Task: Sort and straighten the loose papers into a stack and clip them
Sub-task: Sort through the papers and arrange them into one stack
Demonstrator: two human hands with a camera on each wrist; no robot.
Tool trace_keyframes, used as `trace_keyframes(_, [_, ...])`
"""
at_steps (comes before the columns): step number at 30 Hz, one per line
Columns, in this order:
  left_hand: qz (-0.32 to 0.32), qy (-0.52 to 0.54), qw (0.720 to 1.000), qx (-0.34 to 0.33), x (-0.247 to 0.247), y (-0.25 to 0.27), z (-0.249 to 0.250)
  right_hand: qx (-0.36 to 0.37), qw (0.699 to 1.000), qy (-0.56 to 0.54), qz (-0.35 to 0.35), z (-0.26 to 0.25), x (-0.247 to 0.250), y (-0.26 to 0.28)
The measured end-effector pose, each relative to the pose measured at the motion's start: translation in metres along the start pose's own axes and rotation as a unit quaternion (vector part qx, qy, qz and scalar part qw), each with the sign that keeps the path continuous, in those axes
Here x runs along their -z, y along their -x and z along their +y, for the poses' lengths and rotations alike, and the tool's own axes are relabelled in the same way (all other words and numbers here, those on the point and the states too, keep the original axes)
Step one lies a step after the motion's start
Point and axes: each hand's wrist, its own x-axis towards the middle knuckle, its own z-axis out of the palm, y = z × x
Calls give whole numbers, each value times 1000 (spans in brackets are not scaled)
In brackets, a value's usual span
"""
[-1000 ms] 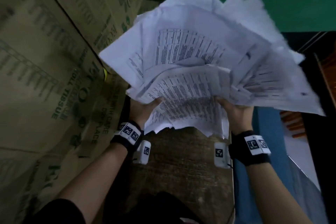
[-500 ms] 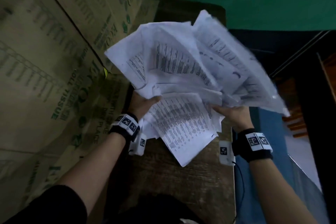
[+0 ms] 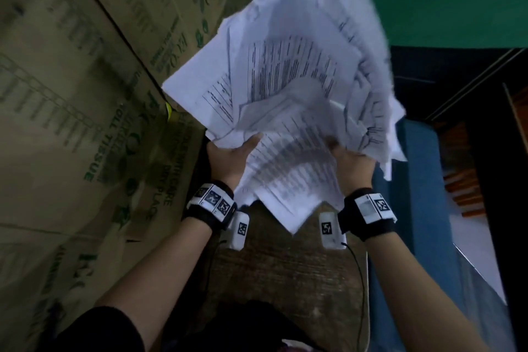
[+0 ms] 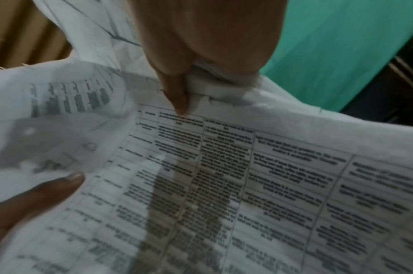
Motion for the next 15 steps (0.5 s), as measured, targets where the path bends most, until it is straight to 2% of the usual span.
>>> trace_keyframes(3, [10, -29, 993, -114, 0, 2, 13, 12, 1000, 12, 0, -1, 12, 18])
trace_keyframes(6, [-28, -36, 987, -155, 0, 8, 8, 73, 997, 5, 14, 21, 16, 24])
trace_keyframes(8, [-69, -13, 988, -135, 3, 15, 2, 103, 994, 36, 13, 43, 16, 22])
trace_keyframes(10, [-108, -12, 992, -64, 8, 18, -11, 46, 997, 47, -41, 56, 20, 23])
trace_keyframes(12, [-136, -9, 991, 12, 14, 18, -21, -53, 995, 39, -79, 66, 25, 20])
trace_keyframes(13, [-135, -22, 990, 33, 16, 18, -20, -67, 993, 50, -87, 66, 24, 20])
trace_keyframes(15, [-159, -61, 983, 63, 18, 15, -18, -51, 993, 60, -84, 62, 24, 16])
